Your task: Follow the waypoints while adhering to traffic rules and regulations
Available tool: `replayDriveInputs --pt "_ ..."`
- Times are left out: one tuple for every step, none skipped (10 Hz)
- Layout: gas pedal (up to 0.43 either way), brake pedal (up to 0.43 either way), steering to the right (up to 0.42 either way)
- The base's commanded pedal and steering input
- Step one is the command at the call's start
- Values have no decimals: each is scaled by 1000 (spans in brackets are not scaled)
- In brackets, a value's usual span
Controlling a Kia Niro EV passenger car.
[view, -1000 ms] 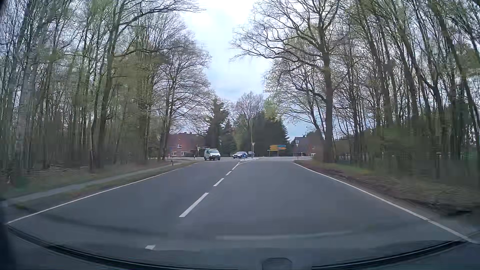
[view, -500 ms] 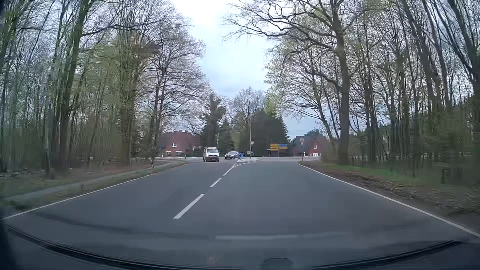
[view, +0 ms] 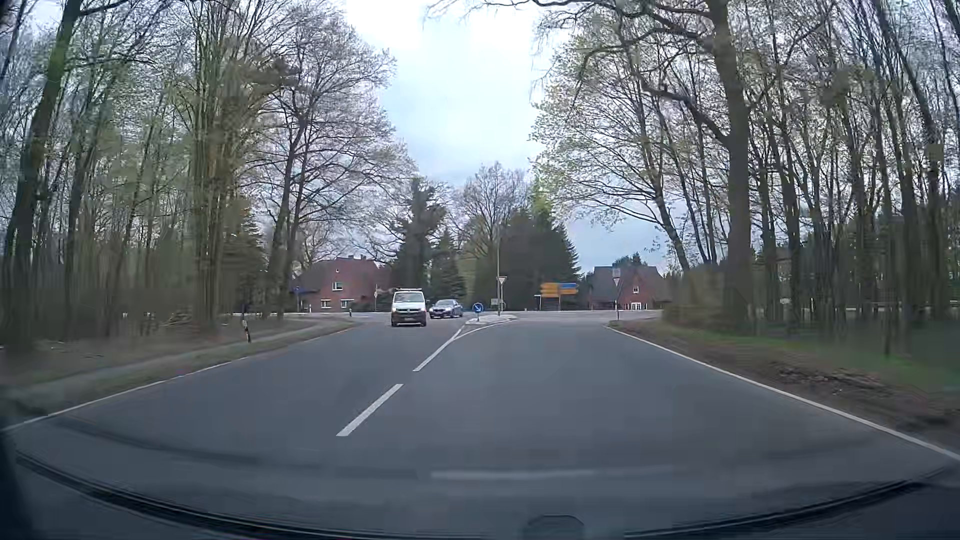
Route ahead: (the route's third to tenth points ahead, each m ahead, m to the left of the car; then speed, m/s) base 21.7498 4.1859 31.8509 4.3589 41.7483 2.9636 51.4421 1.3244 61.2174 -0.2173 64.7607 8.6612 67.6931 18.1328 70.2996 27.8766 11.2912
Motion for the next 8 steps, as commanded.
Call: replayDriveInputs --pt "39 0 2" --pt "39 0 2" --pt "39 0 1" --pt "39 0 2" --pt "39 0 2" --pt "39 0 2" --pt "28 0 3" --pt "0 0 4"
